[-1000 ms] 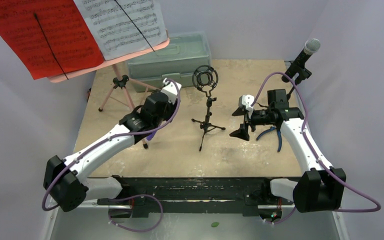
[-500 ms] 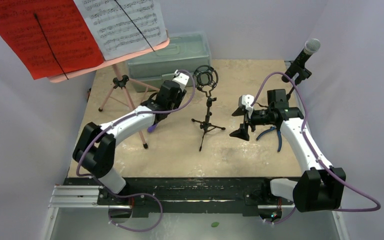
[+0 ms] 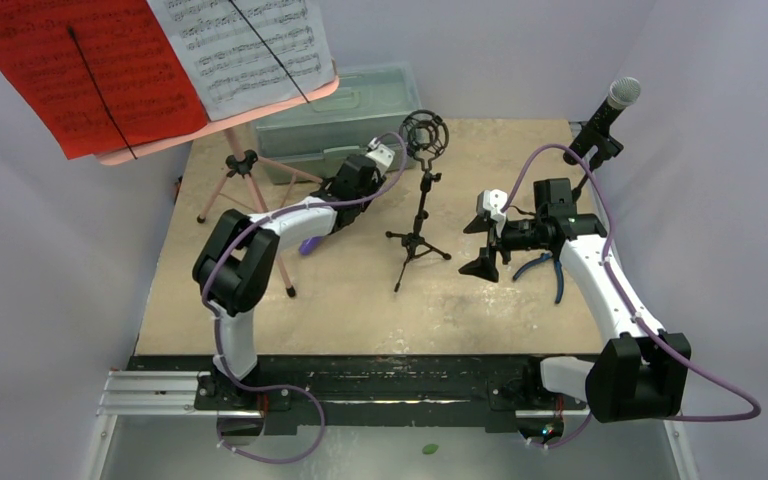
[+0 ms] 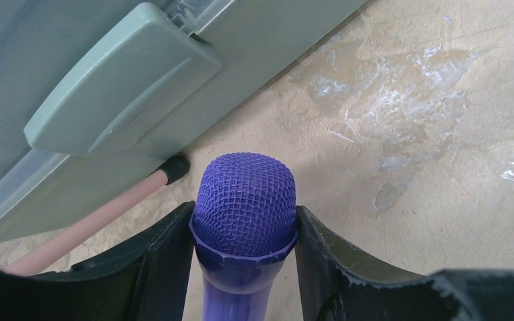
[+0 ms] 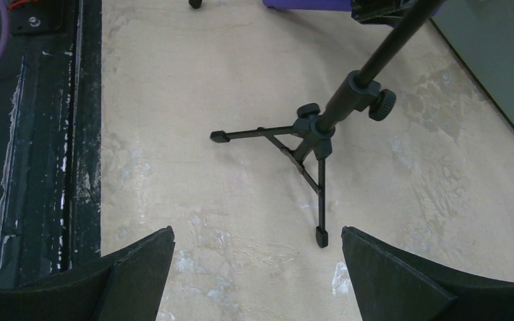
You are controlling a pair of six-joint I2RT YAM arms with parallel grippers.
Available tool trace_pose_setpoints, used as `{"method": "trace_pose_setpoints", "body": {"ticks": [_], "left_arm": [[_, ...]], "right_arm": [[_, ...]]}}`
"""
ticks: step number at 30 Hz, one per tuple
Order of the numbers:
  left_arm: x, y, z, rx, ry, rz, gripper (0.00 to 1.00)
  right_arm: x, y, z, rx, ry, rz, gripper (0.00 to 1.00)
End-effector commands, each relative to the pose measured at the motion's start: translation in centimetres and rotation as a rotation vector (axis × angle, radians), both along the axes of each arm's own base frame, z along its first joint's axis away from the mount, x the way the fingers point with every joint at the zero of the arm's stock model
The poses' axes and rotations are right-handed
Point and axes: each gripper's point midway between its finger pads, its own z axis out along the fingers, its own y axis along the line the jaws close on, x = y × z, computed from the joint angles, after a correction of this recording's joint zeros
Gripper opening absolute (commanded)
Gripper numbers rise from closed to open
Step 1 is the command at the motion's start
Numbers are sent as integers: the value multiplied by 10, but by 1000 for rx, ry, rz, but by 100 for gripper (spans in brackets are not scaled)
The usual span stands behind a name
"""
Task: Pack up the instrument practice props
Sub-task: Place the microphone at the center of the board.
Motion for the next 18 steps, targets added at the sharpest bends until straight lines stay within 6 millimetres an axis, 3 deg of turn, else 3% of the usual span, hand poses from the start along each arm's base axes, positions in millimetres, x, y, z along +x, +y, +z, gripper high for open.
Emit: {"method": "trace_pose_setpoints", "body": {"ticks": [1, 6, 10, 14, 18], "left_arm": [[16, -3, 12, 15, -66, -2, 14], [11, 6, 8, 18, -83, 39, 17], [1, 12, 2, -26, -76, 73, 29], [-9, 20, -8, -38, -64, 89, 31], [-5, 25, -5, -35, -78, 106, 32]], "right_arm": [[4, 1, 10, 9, -27, 14, 99], [4, 1, 10, 9, -26, 14, 99], [3, 2, 10, 14, -24, 18, 99], [3, 4, 10, 26, -9, 24, 99], [3, 3, 9, 25, -5, 23, 99]]}}
